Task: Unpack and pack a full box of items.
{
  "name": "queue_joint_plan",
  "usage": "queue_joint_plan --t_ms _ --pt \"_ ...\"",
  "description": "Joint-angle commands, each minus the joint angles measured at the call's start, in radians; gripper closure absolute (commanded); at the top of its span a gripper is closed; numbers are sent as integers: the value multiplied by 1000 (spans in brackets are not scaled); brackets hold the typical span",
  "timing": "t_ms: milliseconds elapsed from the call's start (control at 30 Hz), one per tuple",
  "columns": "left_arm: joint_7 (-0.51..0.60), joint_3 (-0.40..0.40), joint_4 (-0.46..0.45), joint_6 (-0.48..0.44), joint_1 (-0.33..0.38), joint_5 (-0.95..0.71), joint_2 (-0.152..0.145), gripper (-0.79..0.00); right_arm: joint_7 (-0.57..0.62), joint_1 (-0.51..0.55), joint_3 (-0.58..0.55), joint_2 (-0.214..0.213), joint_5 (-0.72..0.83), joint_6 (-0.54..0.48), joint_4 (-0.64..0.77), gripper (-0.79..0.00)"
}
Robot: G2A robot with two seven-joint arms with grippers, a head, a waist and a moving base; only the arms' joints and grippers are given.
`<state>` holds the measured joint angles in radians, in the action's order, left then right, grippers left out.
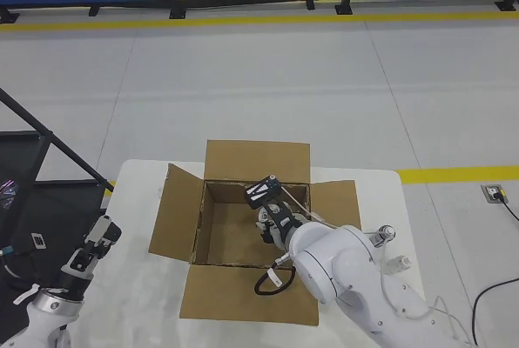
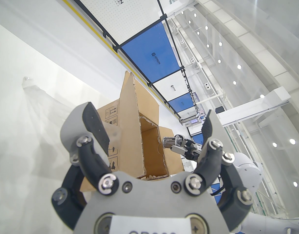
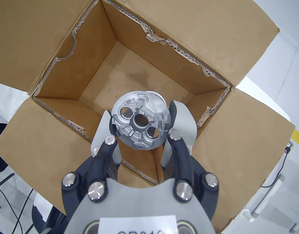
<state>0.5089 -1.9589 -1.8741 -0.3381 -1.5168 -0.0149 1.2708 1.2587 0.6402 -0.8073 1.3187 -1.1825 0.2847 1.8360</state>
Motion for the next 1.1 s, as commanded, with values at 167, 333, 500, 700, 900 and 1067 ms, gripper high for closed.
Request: queue_joint_plan --t_ms 167,333,500,700,900,1067 --pt "-3 0 -1 1 0 1 0 -785 -59 12 -16 7 64 -25 -89 0" --pt "-30 20 -9 -9 -13 43 -2 -785 -99 -66 24 42 144 -38 -283 0" --pt "-28 29 -5 -29 -24 60 -6 -785 -174 -158 98 97 230 -44 -492 0" --pt "-33 30 -9 -42 -37 69 -10 -785 -262 -248 186 175 329 -64 -739 0" --pt "-43 29 -19 -42 -48 60 -14 -785 -346 -297 229 241 402 -103 -945 0" --pt "-51 29 -30 -39 -54 70 -17 -785 -382 -326 245 283 444 -142 -1063 -126"
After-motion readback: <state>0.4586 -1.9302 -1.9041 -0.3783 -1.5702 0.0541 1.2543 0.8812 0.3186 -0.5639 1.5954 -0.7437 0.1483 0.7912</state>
